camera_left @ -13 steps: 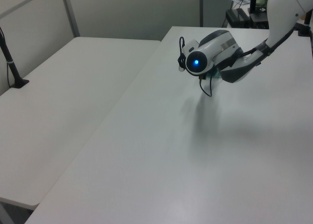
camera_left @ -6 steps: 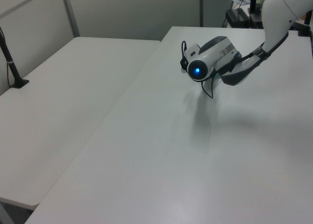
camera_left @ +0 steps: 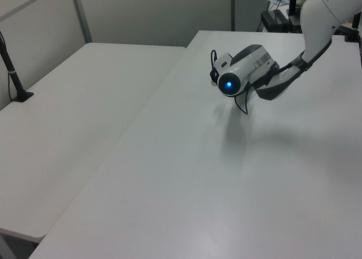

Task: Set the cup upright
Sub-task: 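Close the gripper on the rim end of the teal cup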

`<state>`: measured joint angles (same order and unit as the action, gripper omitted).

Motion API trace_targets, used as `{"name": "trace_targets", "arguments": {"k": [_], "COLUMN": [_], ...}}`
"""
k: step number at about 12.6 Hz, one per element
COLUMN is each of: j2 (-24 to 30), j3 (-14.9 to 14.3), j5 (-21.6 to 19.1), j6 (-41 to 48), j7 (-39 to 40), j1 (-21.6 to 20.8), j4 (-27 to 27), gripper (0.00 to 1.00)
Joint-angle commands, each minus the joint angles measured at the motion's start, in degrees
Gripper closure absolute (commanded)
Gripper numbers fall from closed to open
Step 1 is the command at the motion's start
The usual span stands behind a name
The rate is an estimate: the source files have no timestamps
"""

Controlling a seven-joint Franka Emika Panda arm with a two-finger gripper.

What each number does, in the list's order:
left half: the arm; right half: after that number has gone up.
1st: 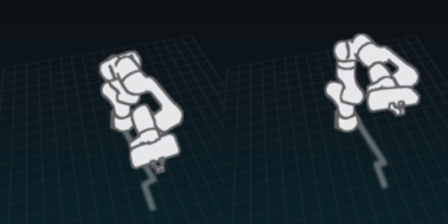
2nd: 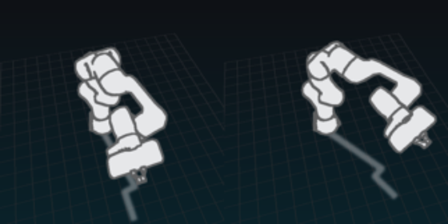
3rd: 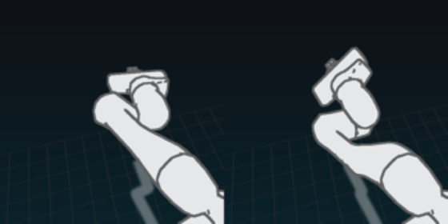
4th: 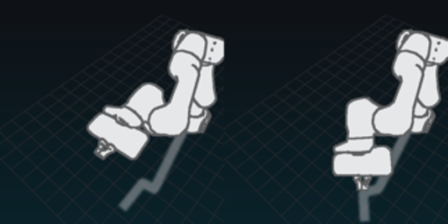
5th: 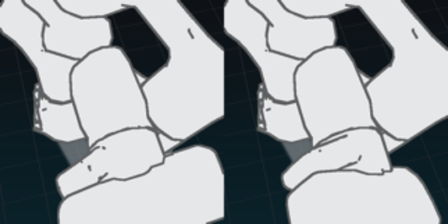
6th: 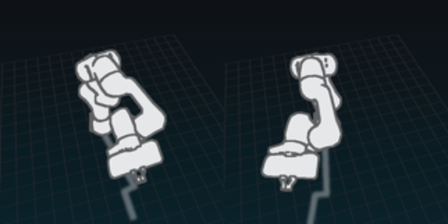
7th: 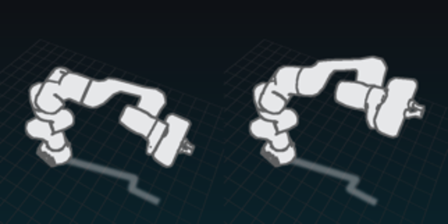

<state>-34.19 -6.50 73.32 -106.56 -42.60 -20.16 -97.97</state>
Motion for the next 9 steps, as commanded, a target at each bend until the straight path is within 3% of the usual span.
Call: {"name": "trace_targets", "arguments": {"k": [1,3,9], "j2": [-1.3,-1.6,-0.4], "j3": [0.0,0.1,-0.1], "j5": [1.7,2.8,1.6], "j6": [1.0,0.9,0.7], "j7": [-1.2,-1.3,-1.0], "j1": [0.6,0.8,1.0], "j4": [0.9,0.9,0.9], "gripper": [0.6,1.0,1.0]}}
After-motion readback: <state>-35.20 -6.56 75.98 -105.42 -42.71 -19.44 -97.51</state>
